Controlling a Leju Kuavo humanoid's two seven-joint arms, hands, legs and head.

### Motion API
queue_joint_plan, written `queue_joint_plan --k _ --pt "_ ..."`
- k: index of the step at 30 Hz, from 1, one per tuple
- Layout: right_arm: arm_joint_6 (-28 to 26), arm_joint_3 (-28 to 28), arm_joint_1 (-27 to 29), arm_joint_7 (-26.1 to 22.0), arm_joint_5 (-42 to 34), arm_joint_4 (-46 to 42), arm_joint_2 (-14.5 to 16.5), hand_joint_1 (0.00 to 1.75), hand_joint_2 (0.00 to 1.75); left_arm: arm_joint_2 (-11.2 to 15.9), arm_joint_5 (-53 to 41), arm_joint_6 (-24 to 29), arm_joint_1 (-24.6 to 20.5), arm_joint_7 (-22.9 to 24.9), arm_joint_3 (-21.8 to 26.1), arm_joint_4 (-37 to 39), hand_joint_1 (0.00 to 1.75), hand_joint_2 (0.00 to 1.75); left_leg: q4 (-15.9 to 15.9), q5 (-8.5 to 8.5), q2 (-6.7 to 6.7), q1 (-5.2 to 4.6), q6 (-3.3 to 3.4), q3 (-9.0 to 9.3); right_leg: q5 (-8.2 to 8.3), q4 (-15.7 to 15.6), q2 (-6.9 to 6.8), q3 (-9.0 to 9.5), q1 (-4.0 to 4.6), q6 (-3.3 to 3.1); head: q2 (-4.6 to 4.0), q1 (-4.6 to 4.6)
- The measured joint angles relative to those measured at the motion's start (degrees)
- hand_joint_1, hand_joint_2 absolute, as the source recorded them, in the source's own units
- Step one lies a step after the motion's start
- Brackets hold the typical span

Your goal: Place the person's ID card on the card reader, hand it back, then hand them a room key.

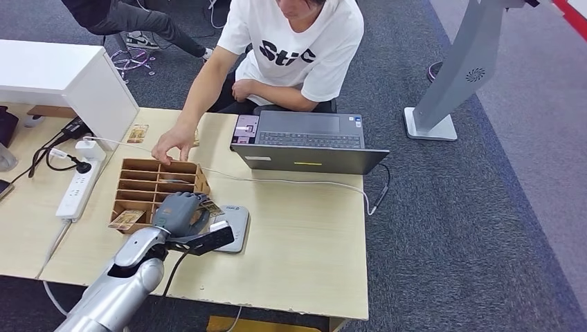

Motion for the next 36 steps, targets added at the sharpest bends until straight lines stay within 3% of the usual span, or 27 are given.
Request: queue_joint_plan --k 22,27,30,33,36 --pt "0.1 0.3 0.0 0.0 0.4 0.0 0.0 0.00 1.75 -0.9 -2.7 0.3 -0.2 -0.1 1.0 1.0 1.75 1.75 0.0 0.04 -0.07 -0.01 0.06 0.00 0.01 0.0 -0.06 0.04 -0.01 0.01 0.00 0.01" --pt "0.1 0.3 0.0 -0.1 0.7 0.0 0.1 0.00 1.75 -1.7 -2.2 0.1 -0.4 -2.6 2.5 1.1 1.75 1.75 0.0 0.06 -0.09 -0.01 0.07 -0.01 0.02 0.0 -0.07 0.02 -0.01 0.01 0.00 0.00" --pt "-0.2 0.3 0.1 -0.2 -0.1 0.0 0.1 0.00 1.75 -1.2 1.2 -4.7 -1.4 -3.2 3.8 -3.0 1.75 1.75 0.0 0.11 -0.09 0.00 0.06 -0.10 0.07 0.0 -0.06 -0.06 0.00 0.04 0.00 0.03" --pt "-0.3 0.2 0.2 -0.4 -0.7 0.0 0.1 0.00 1.75 0.7 5.3 -10.9 -4.2 -1.1 4.9 -11.1 1.75 1.75 0.0 0.13 -0.04 0.01 0.05 -0.18 0.10 0.0 0.01 -0.14 0.01 0.02 0.00 0.10" --pt "-0.3 0.2 0.4 -0.7 -1.2 0.0 0.1 0.00 1.75 3.0 5.8 -13.4 -7.2 0.9 5.4 -18.1 1.75 1.75 0.0 0.11 0.01 0.00 0.05 -0.17 0.10 0.0 0.07 -0.17 0.01 0.01 0.00 0.07"
